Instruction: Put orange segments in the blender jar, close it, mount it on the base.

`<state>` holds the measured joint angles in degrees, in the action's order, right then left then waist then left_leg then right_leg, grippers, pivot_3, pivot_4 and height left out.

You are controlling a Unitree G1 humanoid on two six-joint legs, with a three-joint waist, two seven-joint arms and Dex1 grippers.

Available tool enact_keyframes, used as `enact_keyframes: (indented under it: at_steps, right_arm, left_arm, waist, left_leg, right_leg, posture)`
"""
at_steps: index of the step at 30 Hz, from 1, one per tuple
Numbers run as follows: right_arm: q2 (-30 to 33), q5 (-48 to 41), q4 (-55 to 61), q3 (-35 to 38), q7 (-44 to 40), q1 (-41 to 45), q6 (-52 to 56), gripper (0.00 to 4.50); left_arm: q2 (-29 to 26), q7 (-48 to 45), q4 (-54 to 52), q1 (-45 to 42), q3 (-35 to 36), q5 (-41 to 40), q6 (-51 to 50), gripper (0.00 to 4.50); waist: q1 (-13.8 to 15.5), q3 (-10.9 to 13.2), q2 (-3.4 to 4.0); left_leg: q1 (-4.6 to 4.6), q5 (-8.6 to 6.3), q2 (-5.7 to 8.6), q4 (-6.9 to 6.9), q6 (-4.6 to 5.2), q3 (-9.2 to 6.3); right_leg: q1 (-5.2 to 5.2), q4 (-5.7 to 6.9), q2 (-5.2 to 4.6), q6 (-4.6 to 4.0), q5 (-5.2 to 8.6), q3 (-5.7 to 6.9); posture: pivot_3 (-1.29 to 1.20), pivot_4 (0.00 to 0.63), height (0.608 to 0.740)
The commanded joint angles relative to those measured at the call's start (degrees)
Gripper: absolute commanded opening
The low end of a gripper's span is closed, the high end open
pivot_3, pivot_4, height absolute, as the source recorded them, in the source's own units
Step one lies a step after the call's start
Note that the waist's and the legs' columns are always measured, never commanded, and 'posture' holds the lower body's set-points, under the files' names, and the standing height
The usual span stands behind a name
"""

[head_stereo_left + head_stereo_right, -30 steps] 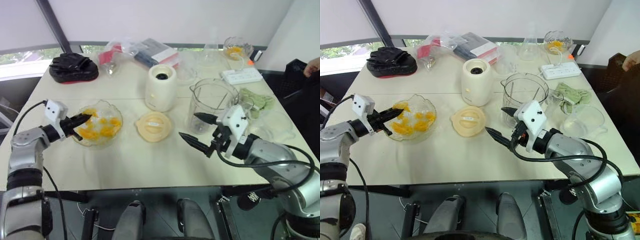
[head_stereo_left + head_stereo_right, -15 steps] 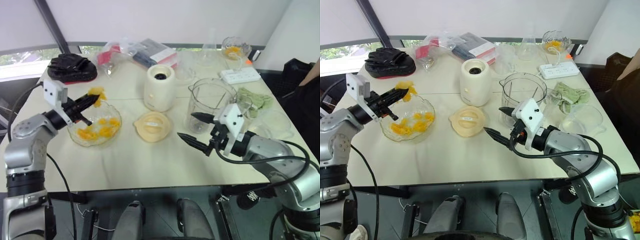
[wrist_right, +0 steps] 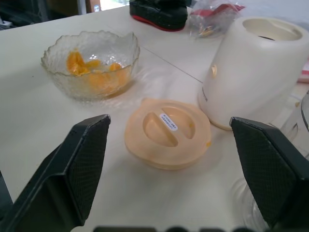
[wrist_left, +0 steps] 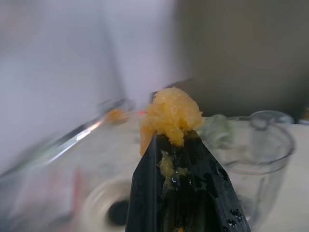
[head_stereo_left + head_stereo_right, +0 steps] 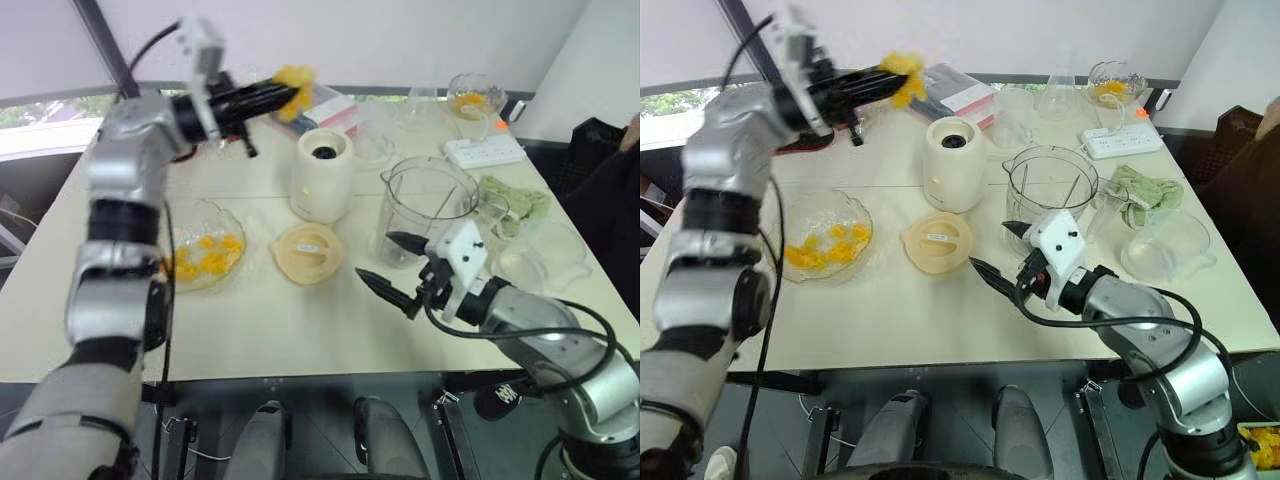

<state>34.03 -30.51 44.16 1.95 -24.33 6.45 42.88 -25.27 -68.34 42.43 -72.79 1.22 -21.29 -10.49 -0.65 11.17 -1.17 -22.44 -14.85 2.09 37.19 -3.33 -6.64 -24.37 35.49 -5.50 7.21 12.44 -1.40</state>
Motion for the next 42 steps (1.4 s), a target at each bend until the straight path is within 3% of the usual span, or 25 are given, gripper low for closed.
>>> enact_keyframes:
  at_steps: [1,6,12,25,28,34,42]
  right_arm:
    - [-1.1,0.9,6.4,2.2,3.7,-3.5,-0.1,4.16]
    - [-3.4,2.7,13.8,3.8,10.3,-10.9,1.6,4.16]
    - [-2.8,4.0,15.8,2.7,17.8,-18.0,-3.7,4.16]
    - [5.7,7.6,15.8,-6.1,36.4,-36.3,-26.2,4.16]
    - [7.4,8.4,15.8,-8.2,40.0,-37.2,-28.3,4.16]
    - [13.6,4.3,15.8,-6.7,44.0,-36.7,-30.1,4.16]
    - [21.1,-4.5,15.8,-1.8,45.2,-36.6,-29.4,4.16]
  left_arm:
    - [4.3,-5.0,11.9,-8.2,-0.9,3.0,8.2,0.06]
    - [11.8,-7.6,25.2,-16.0,-1.1,7.2,16.1,0.06]
    - [19.0,-5.4,31.6,-18.2,-1.6,12.3,20.5,0.06]
    - [25.6,10.3,35.5,-15.5,-3.4,25.0,23.3,0.06]
    - [26.0,11.5,35.7,-14.8,-3.4,27.0,23.2,1.32]
    - [26.5,12.6,35.5,-14.7,-1.9,27.6,23.1,4.46]
    - [22.1,7.3,34.2,-16.8,6.5,20.6,21.6,4.46]
  waist:
    - [-0.1,0.0,0.00]
    - [-0.2,0.0,-0.01]
    - [-0.2,0.0,-0.02]
    - [0.0,0.0,-0.06]
    - [-0.1,0.0,-0.06]
    - [0.1,0.1,-0.07]
    - [-0.1,0.1,-0.07]
  left_leg:
    - [-0.01,-0.01,0.01,-0.01,0.01,0.01]
    - [0.02,-0.13,0.00,-0.04,0.23,0.02]
    - [0.00,-0.14,0.02,0.03,0.24,0.05]
    - [0.02,-0.14,0.03,0.02,0.25,0.03]
    - [0.05,-0.14,0.03,0.02,0.25,0.04]
    - [0.03,-0.14,0.04,0.04,0.25,0.03]
    - [0.07,-0.15,0.03,0.04,0.26,0.03]
  right_leg:
    - [0.00,-0.03,0.00,0.02,0.01,-0.01]
    - [0.00,-0.02,0.00,0.09,0.05,0.00]
    - [0.02,-0.05,-0.02,0.13,0.08,-0.03]
    - [0.07,-0.04,-0.02,0.21,0.12,-0.04]
    - [0.07,-0.03,-0.02,0.21,0.12,-0.05]
    - [0.11,-0.05,-0.02,0.20,0.12,-0.05]
    - [0.14,-0.05,-0.01,0.19,0.11,-0.05]
  posture:
    - [0.00,0.150,0.740]
    - [0.00,0.150,0.740]
    - [0.00,0.150,0.740]
    - [0.00,0.150,0.740]
    - [0.00,0.150,0.740]
    - [0.00,0.150,0.740]
    - [0.00,0.150,0.740]
